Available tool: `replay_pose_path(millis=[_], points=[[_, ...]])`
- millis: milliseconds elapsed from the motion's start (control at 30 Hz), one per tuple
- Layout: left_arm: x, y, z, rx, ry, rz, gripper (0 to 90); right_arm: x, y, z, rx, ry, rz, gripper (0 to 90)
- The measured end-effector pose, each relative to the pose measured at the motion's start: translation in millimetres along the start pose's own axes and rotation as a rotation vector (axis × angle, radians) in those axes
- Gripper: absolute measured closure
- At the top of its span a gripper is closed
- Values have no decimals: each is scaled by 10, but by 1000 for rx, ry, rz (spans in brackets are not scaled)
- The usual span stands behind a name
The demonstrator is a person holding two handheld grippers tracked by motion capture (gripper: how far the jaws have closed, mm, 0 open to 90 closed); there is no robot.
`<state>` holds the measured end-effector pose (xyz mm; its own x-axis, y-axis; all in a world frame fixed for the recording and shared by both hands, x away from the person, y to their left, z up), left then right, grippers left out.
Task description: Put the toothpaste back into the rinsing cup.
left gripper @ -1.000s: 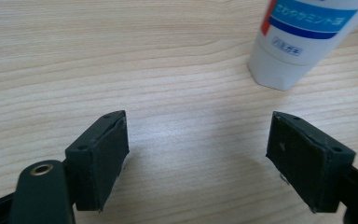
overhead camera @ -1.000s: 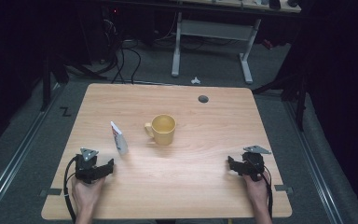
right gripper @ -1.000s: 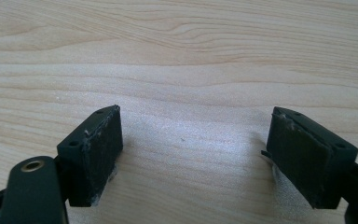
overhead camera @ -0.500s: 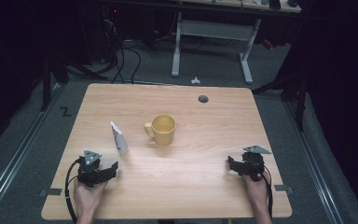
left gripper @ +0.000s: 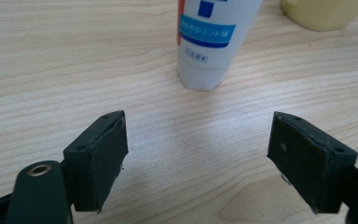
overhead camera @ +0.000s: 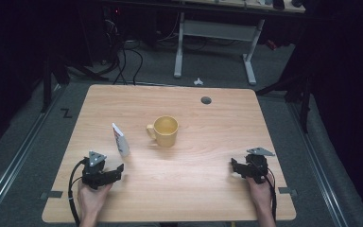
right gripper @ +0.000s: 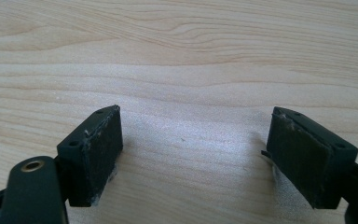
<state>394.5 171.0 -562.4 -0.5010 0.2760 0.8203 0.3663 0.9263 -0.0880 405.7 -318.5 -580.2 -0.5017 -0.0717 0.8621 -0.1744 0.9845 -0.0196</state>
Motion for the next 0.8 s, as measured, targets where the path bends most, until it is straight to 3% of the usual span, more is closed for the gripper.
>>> replay_pose_path(millis=[367, 800], points=[[49, -25, -128, 3, -31, 24, 197, 0, 0, 0, 0, 0, 0, 185], [63, -42, -322, -26, -46, 42, 209, 0, -1, 1, 1, 0, 0, 185]])
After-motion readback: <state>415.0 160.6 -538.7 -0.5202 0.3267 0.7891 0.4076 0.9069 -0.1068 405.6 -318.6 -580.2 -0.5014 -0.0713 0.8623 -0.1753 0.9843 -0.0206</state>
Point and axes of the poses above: each handheld gripper's, and its own axes: x roughly backward along the jaws, z roughly out of its underside, y roughly to its left, the point moved 7 cm from there along -x, roughly forward along the jaws, and after that the axes turned 15 degrees about y, right-handed, at the moved point
